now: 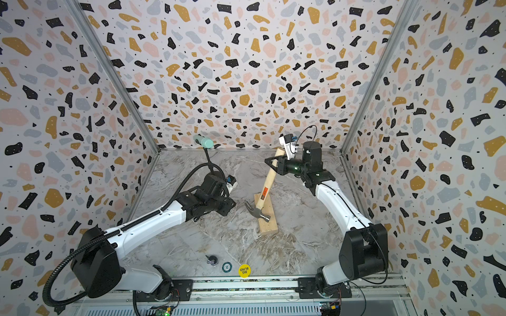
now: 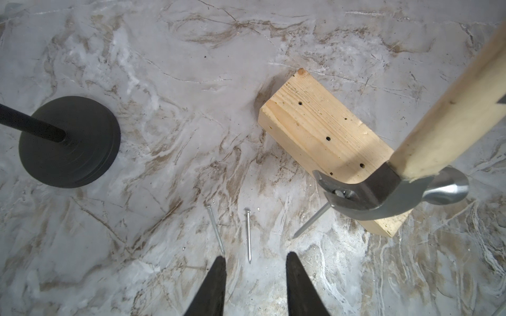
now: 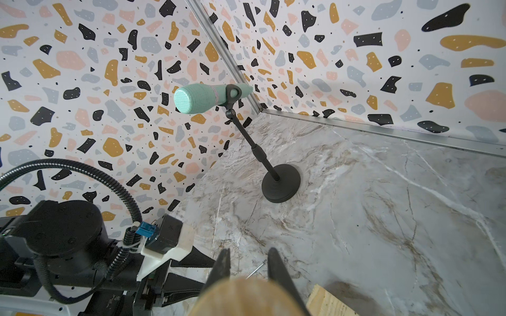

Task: Use a claw hammer to pull out a nail
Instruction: Pick up the nail with the hammer.

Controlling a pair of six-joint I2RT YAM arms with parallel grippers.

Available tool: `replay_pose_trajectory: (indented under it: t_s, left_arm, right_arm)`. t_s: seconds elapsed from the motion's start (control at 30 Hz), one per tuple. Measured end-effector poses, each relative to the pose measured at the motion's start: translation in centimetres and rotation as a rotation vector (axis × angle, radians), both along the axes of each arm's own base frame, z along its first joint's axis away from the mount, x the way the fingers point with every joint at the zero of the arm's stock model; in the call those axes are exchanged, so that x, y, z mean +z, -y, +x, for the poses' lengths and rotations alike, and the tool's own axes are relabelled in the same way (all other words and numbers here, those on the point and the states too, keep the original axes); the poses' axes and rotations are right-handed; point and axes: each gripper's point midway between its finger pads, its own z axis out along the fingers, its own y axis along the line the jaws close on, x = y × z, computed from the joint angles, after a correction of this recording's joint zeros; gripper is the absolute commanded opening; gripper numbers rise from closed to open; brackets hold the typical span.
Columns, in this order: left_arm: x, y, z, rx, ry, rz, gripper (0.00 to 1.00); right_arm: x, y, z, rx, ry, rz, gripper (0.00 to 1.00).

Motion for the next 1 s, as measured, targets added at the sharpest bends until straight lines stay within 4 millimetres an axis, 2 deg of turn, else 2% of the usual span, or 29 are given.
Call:
replay_pose_trajectory:
  t_s: [0.27,0.63,1.0]
  left_arm:
    - [-0.3,0.8,-0.6,-0.027,-0.001,0.010,0.33]
    - [-0.6,1.7,-1.5,-0.062,-0.008,0.016,0.35]
    - [-2.4,3.1,-2.7,-0.124,-0.041,0.054,0.35]
  right_arm:
    - [-1.3,0.1,1.0,0.027,-0.046,0.029,0.00]
    - [-0.2,0.3,1.0,0.051,-0.037,0.075,0.00]
    - [0.5,-0.3,0.6,0.096,-0.041,0.111,0.00]
